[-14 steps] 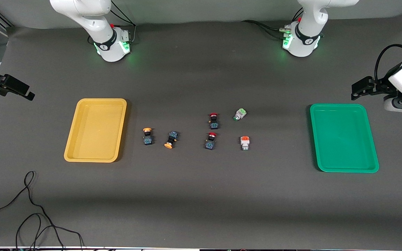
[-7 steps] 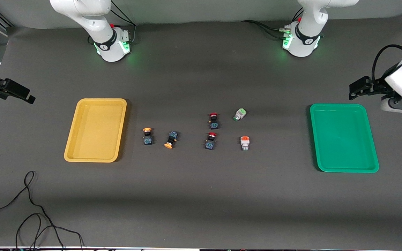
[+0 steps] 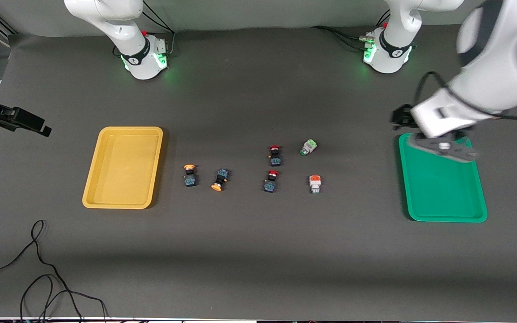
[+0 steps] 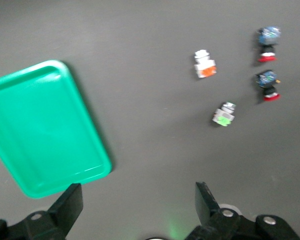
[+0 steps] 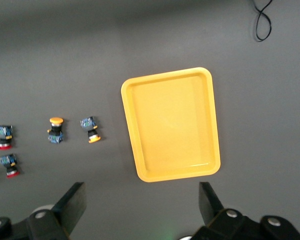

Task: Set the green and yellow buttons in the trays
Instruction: 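Grasp the green button with the left gripper while the right gripper descends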

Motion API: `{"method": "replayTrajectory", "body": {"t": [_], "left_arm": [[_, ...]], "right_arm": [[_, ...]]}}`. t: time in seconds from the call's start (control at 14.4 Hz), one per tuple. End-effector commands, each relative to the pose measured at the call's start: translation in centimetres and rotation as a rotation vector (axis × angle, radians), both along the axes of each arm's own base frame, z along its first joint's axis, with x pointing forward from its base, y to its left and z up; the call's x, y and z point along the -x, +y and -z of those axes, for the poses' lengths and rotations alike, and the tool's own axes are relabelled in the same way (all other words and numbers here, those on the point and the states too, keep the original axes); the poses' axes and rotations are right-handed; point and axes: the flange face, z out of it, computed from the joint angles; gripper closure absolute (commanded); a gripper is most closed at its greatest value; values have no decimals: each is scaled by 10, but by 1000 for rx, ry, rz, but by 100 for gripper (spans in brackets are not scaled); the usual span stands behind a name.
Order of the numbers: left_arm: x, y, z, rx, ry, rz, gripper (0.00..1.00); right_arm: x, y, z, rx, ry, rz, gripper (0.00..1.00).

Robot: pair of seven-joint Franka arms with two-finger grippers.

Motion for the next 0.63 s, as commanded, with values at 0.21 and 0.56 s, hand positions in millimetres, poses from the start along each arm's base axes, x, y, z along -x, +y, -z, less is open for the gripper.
{"method": "replayTrajectory", "body": {"t": [0.21,0.56], "left_arm": [[40,-100,7,36,24,150,0],[79,-176,62,18,4,161,0]], "right_arm": [[-9,39,20,-65,68,-38,0],[-4,85,87,-56,113,-81,0]]}}
